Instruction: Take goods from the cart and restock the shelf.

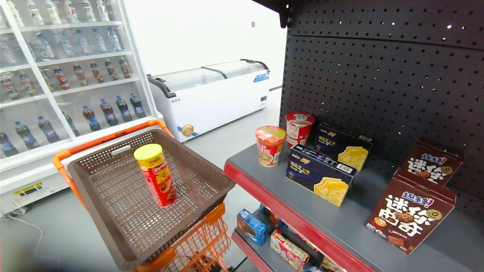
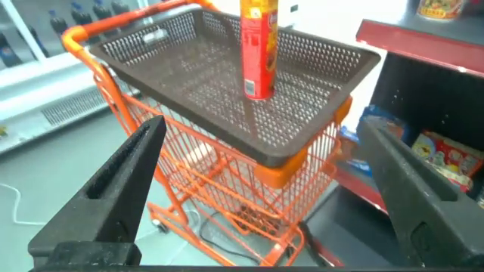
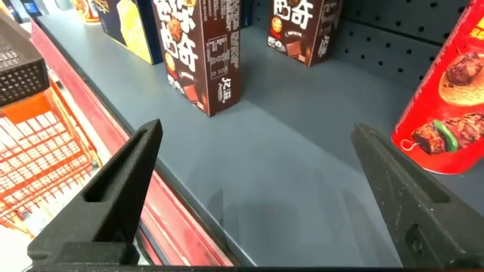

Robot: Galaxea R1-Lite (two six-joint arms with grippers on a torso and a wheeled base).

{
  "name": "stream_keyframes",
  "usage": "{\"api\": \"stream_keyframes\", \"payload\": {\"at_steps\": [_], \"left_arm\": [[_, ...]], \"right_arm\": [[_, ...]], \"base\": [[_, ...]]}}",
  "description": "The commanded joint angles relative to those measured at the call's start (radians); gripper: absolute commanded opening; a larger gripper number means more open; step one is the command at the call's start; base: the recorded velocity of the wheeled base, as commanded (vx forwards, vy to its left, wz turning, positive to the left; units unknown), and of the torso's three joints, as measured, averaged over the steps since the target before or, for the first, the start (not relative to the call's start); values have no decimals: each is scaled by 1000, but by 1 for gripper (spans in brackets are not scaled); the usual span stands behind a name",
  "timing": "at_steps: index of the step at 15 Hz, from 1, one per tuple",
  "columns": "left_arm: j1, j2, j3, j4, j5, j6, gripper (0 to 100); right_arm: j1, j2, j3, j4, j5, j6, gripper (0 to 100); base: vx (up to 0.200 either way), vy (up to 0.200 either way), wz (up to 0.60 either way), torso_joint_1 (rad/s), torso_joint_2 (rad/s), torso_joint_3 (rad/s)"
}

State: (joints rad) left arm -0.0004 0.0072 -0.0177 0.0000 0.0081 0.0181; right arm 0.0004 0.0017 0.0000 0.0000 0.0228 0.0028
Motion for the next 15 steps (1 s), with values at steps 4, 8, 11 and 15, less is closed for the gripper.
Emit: {"api": "stream_keyframes", "payload": {"at_steps": [4,8,11,15], "left_arm": [[-30,335,-386,101,1,74,100],[-16,755,-541,31,23,69,100],[68,1083,-590,-138,-10,72,100],[109,1435,-558,-440,-112,62,100]], "right_arm": [[1,0,0,0,0,0,100],[1,0,0,0,0,0,100],[1,0,0,0,0,0,100],[1,0,0,0,0,0,100]], "base": [[0,0,0,0,0,0],[0,0,0,0,0,0],[0,0,0,0,0,0],[0,0,0,0,0,0]]}}
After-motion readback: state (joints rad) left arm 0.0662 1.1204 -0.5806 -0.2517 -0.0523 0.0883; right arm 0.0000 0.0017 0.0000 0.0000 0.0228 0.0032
